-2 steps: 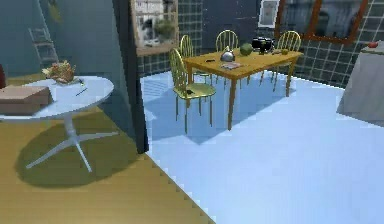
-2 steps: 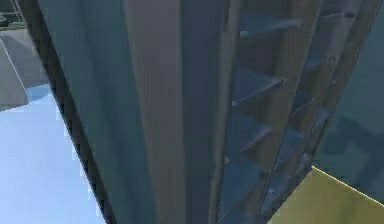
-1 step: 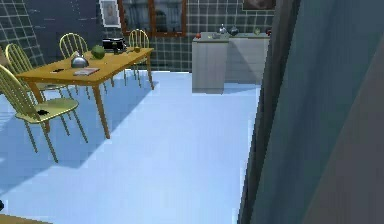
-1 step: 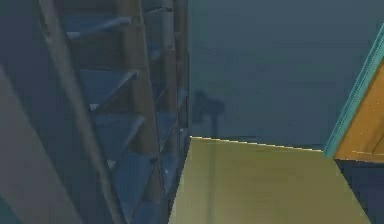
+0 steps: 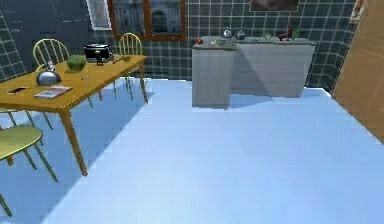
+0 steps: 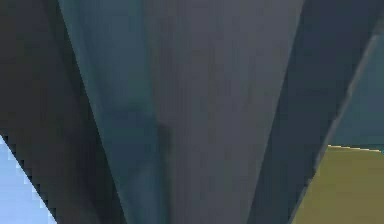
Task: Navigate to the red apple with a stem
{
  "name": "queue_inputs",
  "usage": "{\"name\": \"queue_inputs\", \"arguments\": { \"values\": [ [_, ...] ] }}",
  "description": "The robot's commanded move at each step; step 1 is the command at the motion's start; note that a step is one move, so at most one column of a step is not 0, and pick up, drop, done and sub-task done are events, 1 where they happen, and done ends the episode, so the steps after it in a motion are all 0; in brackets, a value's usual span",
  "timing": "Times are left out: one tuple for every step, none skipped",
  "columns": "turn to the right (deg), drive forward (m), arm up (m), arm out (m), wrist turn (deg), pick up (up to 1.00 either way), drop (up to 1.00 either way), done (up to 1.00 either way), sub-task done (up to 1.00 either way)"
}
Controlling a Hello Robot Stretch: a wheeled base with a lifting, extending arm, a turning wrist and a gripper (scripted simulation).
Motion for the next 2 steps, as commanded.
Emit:
{"name": "queue_inputs", "arguments": {
  "values": [
    [-3.0,0.0,0.0,0.0,0.0,0.0,0.0,0.0,0.0],
    [-45.0,0.0,0.0,0.0,0.0,0.0,0.0,0.0,0.0]
  ]
}}
